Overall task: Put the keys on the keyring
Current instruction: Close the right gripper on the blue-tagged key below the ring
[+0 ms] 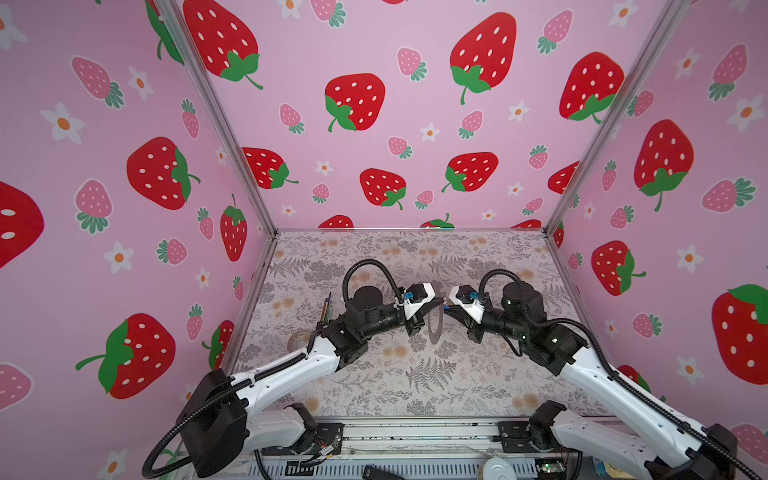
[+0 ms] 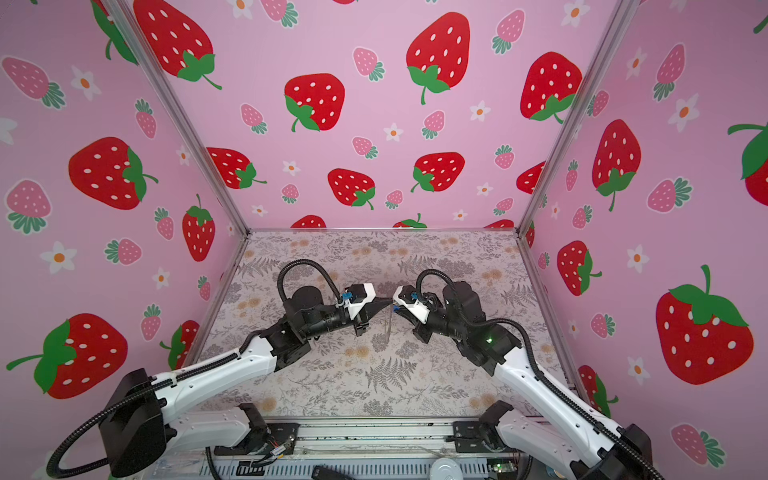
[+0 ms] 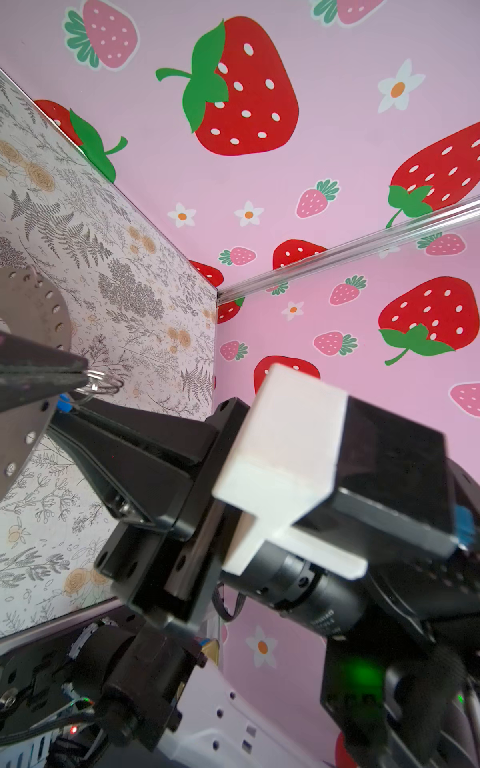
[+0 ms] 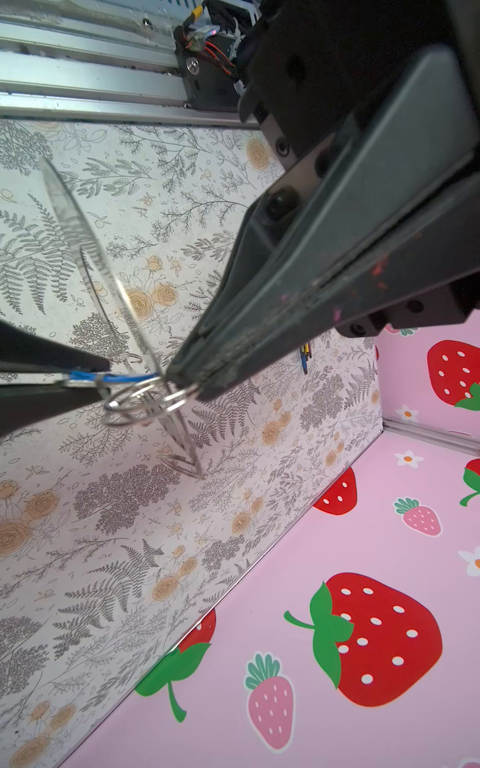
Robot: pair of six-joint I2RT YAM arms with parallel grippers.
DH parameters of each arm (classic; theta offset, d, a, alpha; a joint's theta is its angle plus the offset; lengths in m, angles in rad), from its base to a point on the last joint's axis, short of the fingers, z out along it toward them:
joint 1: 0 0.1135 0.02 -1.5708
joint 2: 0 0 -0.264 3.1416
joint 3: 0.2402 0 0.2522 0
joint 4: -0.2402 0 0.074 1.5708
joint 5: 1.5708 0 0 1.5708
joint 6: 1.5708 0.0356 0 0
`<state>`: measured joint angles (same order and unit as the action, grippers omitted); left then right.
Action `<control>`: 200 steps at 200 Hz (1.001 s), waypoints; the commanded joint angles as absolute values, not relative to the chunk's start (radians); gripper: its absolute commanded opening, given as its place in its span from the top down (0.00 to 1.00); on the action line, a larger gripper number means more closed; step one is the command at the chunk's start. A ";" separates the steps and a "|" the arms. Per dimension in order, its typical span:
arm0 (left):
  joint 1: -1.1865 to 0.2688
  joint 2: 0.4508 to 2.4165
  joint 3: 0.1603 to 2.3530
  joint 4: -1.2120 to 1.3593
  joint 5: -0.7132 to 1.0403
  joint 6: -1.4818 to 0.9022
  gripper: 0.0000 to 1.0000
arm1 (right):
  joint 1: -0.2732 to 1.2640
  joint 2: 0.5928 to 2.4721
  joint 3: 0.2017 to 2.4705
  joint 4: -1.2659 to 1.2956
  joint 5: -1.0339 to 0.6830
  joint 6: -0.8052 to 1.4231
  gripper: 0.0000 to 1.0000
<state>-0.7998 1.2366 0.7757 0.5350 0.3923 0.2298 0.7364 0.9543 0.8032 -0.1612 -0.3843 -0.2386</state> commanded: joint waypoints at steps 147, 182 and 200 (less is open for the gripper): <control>-0.775 1.209 0.756 0.689 0.708 0.236 1.00 | 0.743 0.678 0.738 -0.136 -0.446 -0.279 0.69; -0.775 1.209 0.754 0.680 0.727 0.242 1.00 | 0.742 0.714 0.753 -0.107 -0.480 -0.263 0.69; -0.775 1.209 0.757 0.669 0.730 0.249 1.00 | 0.743 0.724 0.756 -0.105 -0.482 -0.261 0.70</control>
<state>-0.7780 1.2304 0.7540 0.6308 0.6960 0.2325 0.7376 0.7250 0.7319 -0.1410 -0.4431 -0.2737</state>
